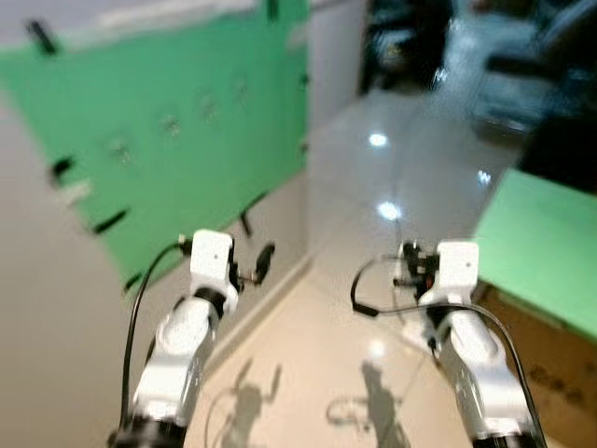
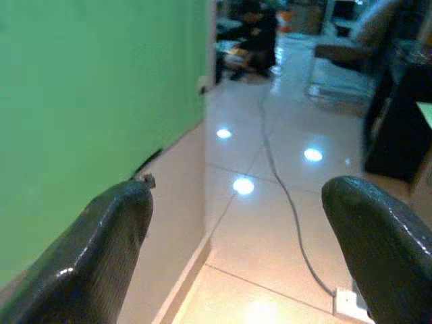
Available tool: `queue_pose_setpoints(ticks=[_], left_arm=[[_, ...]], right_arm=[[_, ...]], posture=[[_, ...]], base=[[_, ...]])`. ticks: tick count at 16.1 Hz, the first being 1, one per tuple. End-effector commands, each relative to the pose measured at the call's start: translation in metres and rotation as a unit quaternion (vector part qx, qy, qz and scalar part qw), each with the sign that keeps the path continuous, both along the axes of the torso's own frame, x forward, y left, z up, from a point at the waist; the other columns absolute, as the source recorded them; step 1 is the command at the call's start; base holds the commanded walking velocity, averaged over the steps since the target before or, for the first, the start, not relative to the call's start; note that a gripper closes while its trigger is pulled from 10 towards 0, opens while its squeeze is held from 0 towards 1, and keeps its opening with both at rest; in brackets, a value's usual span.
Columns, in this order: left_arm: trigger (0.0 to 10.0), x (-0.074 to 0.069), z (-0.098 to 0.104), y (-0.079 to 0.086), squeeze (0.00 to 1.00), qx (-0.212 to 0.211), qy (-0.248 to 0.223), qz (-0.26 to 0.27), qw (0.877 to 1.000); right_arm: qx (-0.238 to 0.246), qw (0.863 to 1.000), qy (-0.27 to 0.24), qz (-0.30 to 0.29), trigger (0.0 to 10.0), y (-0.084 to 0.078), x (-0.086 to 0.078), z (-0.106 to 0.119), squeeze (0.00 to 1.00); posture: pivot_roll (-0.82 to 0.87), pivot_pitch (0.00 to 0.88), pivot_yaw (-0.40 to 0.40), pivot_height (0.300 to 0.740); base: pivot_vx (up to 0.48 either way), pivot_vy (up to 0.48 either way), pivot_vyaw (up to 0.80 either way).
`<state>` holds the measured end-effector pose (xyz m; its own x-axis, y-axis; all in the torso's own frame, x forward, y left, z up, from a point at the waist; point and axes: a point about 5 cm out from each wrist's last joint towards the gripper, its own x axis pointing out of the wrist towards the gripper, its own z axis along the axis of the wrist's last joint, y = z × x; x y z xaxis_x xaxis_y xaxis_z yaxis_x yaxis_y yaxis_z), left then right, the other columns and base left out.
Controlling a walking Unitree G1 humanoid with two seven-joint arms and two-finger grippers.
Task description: Hang keys on a hook
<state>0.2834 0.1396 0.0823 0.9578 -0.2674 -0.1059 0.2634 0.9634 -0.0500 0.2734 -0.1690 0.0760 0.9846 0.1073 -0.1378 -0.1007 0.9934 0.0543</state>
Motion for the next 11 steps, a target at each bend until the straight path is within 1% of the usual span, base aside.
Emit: queue_pose_setpoints(ticks=[1, 3, 4, 7, 9, 10, 11], left_arm=[[10.0, 0.001, 0.003, -0.001, 0.0, -0.002, -0.004, 0.005, 1.0], [10.0, 0.001, 0.006, -0.005, 0.0, 0.0, -0.008, 0.003, 1.0], [10.0, 0.001, 0.007, -0.008, 0.0, 0.009, -0.01, -0.002, 1.0], [10.0, 0.001, 0.006, -0.009, 0.0, 0.018, -0.009, 0.003, 1.0], [10.0, 0.002, 0.004, -0.003, 0.0, 0.023, -0.002, 0.025, 0.999], [10.0, 0.002, 0.0, 0.007, 0.0, -0.006, 0.015, 0.057, 0.998], [10.0, 0.003, -0.001, 0.01, 0.0, -0.007, 0.017, 0.065, 0.998]], right_arm=[[0.003, 1.0, -0.013, 0.008, 0.0, 0.003, 0.003, 0.006, 0.0], [-0.001, 1.0, -0.014, 0.012, 0.0, 0.003, 0.004, 0.006, 0.0], [-0.005, 1.0, -0.014, 0.016, 0.0, 0.003, 0.004, 0.006, 0.0], [-0.007, 1.0, -0.013, 0.018, 0.0, 0.004, 0.004, 0.005, 0.0], [-0.009, 1.0, -0.011, 0.023, 0.0, 0.005, 0.005, 0.004, 0.0], [-0.011, 0.999, -0.009, 0.031, 0.0, 0.006, 0.006, 0.004, 0.0], [-0.011, 0.999, -0.008, 0.032, 0.0, 0.006, 0.006, 0.003, 0.0]], posture=[[-0.06, 0.0, 0.038, 0.732], [-0.06, 0.0, 0.034, 0.74], [-0.06, 0.0, 0.033, 0.74], [-0.06, 0.0, 0.032, 0.74], [-0.05, 0.0, 0.03, 0.74], [-0.04, 0.0, 0.023, 0.74], [-0.04, 0.0, 0.019, 0.74]], base=[[0.24, -0.412, 0.47], [0.261, -0.399, 0.47], [0.262, -0.398, 0.47], [0.265, -0.396, 0.47], [0.264, -0.398, 0.48], [0.0, -0.36, 0.47], [0.0, 0.0, 0.48]])
